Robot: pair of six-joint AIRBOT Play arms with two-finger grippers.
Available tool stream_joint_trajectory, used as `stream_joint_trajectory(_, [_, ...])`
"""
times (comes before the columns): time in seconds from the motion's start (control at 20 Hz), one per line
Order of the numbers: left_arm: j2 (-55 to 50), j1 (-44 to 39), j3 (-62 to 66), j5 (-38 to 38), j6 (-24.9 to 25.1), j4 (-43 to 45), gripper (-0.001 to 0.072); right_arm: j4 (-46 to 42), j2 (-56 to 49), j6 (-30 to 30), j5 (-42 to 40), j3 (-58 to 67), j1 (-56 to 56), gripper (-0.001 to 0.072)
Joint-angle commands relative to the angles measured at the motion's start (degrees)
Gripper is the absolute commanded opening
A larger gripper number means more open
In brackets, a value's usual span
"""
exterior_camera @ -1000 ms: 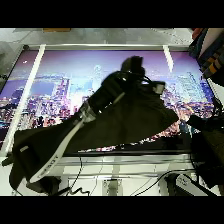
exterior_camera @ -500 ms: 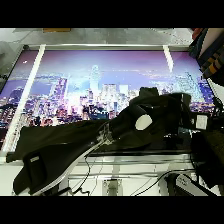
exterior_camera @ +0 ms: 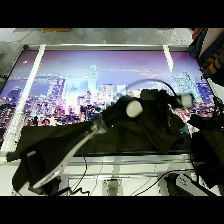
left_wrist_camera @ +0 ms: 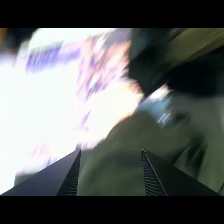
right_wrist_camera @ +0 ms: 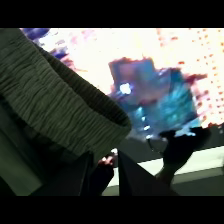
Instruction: Fold the clothes and pants, and hang the long-sleeved shirts on hangers.
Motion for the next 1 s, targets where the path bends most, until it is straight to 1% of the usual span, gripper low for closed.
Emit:
stream_joint_trajectory(0.0, [0.0,10.71,-0.02,-10.03,-27.74,11.23,0.0437,-0.17,-0.02,-0.02,-1.64,0.0,0.02,0.0217])
stream_joint_trajectory(0.1, [-0.76,18.49,-0.02,-21.44,-37.51,11.65,0.0436,-0.17,-0.02,-0.02,-2.27,0.0,0.02,0.0216])
stream_joint_trajectory(0.15, [-1.55,21.97,-0.02,-26.97,-41.31,11.06,0.0439,-0.15,-0.02,-0.02,-2.64,-0.02,0.04,0.0217])
stream_joint_trajectory(0.2, [-2.8,25.42,-0.02,-32.72,-43.08,9.49,0.044,-0.11,-0.02,-0.02,-3.02,0.0,0.04,0.0217])
stream_joint_trajectory(0.3, [-5.95,30.91,-0.04,-41.42,-43.06,0.83,0.0441,-0.02,-0.02,-0.02,-3.23,0.0,0.04,0.0216])
stream_joint_trajectory(0.35, [-7.67,32.89,-0.09,-43.47,-42.42,-4.63,0.0442,-0.02,-0.02,-0.02,-3.23,-0.02,0.04,0.0217])
stream_joint_trajectory(0.4, [-9.42,34.32,-0.09,-44.0,-40.76,-9.57,0.0443,-0.02,-0.02,-0.02,-3.23,-0.02,0.04,0.0217])
stream_joint_trajectory(0.45, [-11.13,34.84,-0.09,-43.78,-38.8,-12.48,0.0449,-0.02,-0.02,-0.04,-3.28,0.0,0.04,0.0217])
stream_joint_trajectory(0.6, [-15.13,33.62,-0.09,-43.32,-31.23,-13.38,0.0449,-0.04,-0.02,-0.04,-3.69,-0.02,0.04,0.0216])
stream_joint_trajectory(0.8, [-17.4,30.6,-0.07,-40.57,-25.05,-13.4,0.0438,-0.09,-0.02,-0.07,-4.66,-0.02,0.04,0.0216])
stream_joint_trajectory(0.95, [-17.51,28.72,-0.07,-40.57,-18.4,-13.38,0.0438,-0.15,-0.02,-0.07,-4.81,-0.02,0.04,0.0216])
